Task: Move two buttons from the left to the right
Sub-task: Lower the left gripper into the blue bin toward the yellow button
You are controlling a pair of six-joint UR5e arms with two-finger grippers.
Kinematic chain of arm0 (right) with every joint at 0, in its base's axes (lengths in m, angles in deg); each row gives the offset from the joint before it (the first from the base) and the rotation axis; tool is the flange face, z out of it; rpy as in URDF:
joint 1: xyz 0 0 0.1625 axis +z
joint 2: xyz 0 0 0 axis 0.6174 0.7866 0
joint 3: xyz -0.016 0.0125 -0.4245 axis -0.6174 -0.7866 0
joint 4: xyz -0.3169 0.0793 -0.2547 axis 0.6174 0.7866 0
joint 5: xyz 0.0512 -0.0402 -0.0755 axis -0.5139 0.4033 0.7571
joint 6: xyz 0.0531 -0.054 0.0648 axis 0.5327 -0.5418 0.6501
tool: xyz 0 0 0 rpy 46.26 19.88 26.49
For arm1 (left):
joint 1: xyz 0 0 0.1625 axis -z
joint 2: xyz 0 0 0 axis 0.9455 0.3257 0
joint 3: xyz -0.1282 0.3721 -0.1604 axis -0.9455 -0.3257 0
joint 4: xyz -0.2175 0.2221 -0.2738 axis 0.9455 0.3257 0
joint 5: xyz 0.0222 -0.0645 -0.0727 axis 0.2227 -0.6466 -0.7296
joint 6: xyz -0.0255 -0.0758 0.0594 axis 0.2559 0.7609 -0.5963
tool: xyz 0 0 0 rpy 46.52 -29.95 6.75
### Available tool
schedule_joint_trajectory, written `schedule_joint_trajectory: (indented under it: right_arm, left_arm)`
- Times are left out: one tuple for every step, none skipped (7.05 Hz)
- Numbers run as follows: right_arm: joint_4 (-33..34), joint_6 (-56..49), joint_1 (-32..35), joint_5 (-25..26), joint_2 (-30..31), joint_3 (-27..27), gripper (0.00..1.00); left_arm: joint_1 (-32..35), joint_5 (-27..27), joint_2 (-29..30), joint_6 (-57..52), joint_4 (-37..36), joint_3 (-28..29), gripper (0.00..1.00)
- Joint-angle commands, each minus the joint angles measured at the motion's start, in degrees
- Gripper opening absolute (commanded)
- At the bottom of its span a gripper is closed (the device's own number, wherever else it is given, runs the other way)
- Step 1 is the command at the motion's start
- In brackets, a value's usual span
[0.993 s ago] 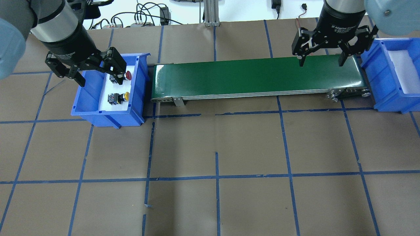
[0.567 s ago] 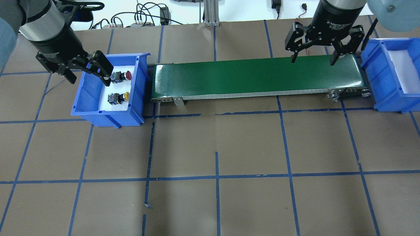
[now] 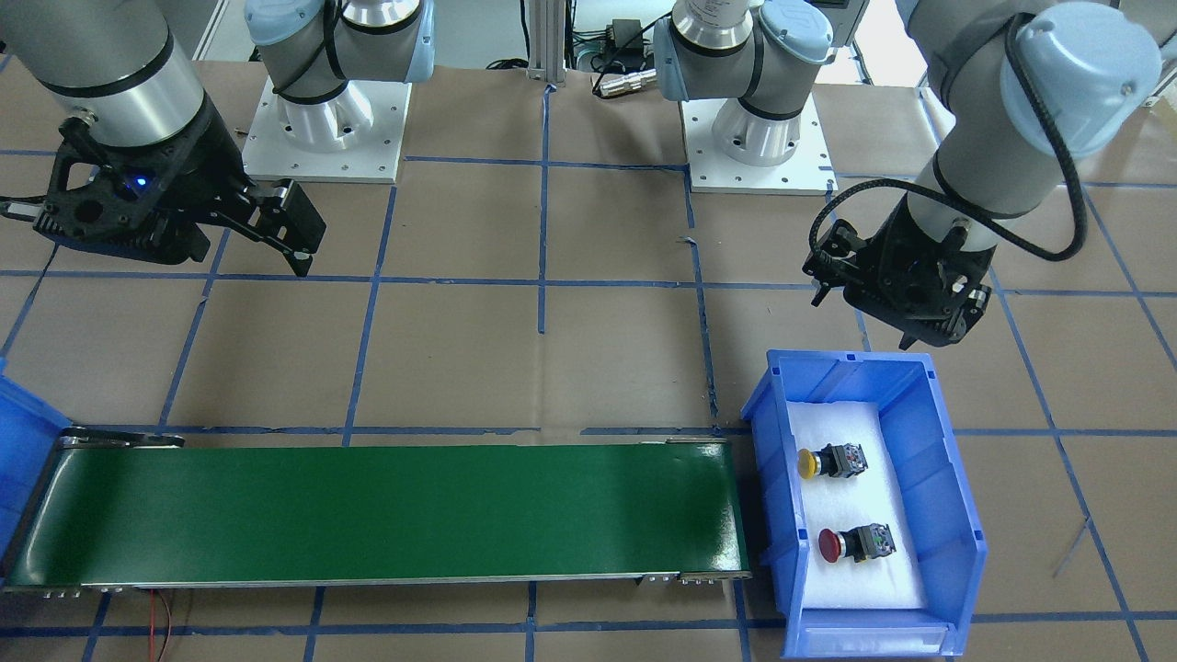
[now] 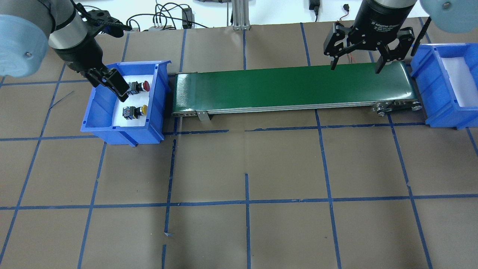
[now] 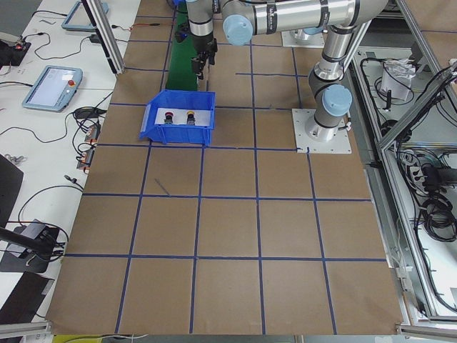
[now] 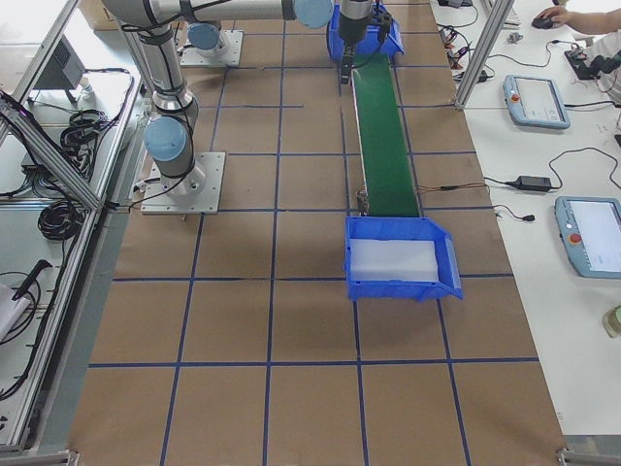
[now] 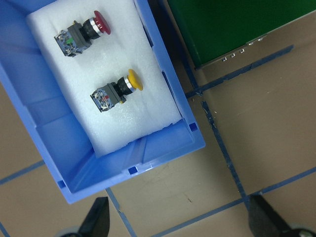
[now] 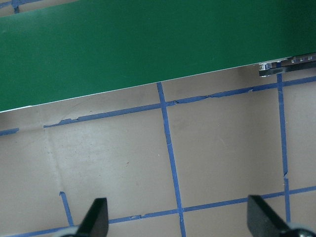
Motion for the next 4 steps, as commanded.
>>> schedule_joint_trajectory:
  right_arm:
    - [-0.14, -0.20, -0.09, 1.10, -0.38, -0.12, 1.00]
    - [-0.31, -0.81, -0.09, 3.89, -0.29, 0.23, 1.00]
    - [-0.05, -0.65, 0.09, 3.22, -0.38, 0.23, 1.00]
    - [-0.05, -0.12, 0.26, -1.05, -0.21, -0.12, 1.00]
  left_arm:
    - [-2.92, 0.11, 4.65, -19.44, -4.88, 0.04, 1.00]
    - [-3.02, 0.11, 6.59, -25.18, -5.95, 0.04, 0.99]
    - [-3.11, 0.28, 8.61, -34.46, -7.79, 0.04, 0.99]
    - [-3.11, 0.46, 11.33, -41.69, -10.94, 0.04, 0.99]
